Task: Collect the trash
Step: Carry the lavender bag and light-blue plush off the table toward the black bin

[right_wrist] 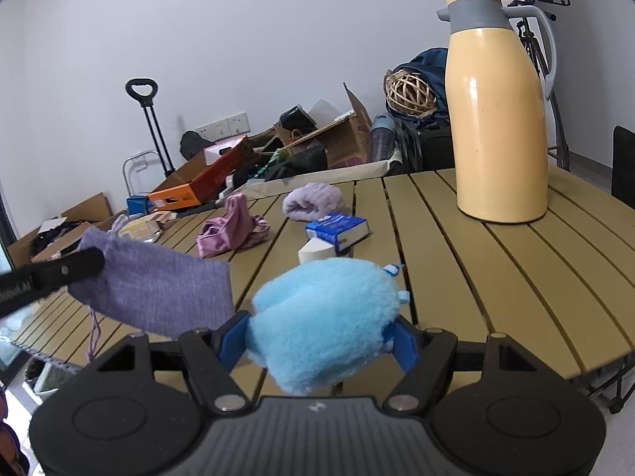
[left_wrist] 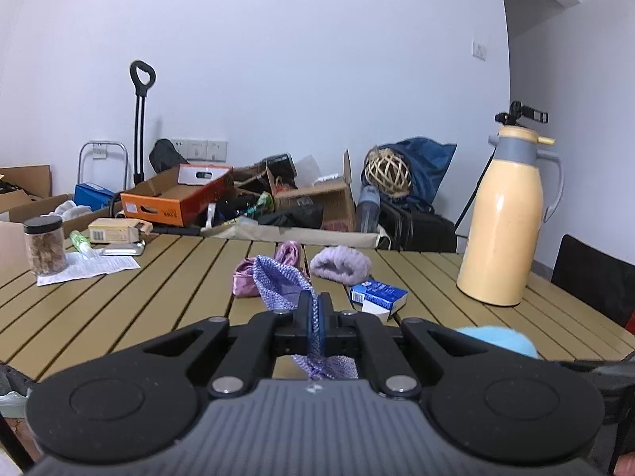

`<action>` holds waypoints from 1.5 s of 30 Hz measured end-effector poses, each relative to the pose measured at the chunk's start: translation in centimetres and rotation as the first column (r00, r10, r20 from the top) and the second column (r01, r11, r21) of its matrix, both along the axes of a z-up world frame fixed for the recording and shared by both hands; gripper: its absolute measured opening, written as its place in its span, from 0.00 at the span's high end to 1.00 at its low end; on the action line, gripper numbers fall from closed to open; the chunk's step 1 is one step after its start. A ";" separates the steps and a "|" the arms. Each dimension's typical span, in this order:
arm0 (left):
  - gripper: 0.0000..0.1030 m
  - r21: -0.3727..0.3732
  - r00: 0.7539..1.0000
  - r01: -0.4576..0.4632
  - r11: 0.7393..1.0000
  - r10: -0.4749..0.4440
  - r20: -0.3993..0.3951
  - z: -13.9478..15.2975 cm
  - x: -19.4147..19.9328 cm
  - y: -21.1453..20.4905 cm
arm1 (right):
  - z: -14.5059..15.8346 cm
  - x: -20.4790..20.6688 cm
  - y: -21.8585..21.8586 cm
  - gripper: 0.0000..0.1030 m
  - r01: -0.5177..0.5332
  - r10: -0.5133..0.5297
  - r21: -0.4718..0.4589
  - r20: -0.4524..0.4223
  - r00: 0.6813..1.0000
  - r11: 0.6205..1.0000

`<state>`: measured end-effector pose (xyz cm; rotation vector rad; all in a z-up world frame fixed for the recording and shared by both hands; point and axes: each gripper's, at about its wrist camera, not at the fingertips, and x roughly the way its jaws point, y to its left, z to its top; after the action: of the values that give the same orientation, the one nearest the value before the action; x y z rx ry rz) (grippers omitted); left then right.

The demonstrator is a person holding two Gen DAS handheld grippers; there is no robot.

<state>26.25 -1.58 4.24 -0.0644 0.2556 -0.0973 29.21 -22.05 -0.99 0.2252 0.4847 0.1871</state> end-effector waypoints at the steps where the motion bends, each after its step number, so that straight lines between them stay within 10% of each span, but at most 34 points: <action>1: 0.96 -0.004 1.000 0.000 1.000 0.000 0.004 0.1 -0.6 0.2 | 0.0 -0.6 0.1 0.30 -0.004 0.004 0.005 0.002 1.000 1.000; 24: 0.96 0.034 0.998 -0.041 0.999 0.042 -0.044 -0.2 -15.8 4.7 | -2.5 -12.9 1.9 0.30 -0.072 0.071 -0.003 -0.063 0.995 0.997; 45: 0.96 0.123 0.940 -0.091 0.988 0.126 -0.317 -8.4 -15.8 7.0 | -10.5 -15.1 1.5 0.30 -0.085 0.064 -0.062 -0.292 0.954 0.994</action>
<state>10.41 5.46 -4.19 0.0121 0.5857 0.0388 14.07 -20.53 -11.52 0.1620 0.7911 0.2107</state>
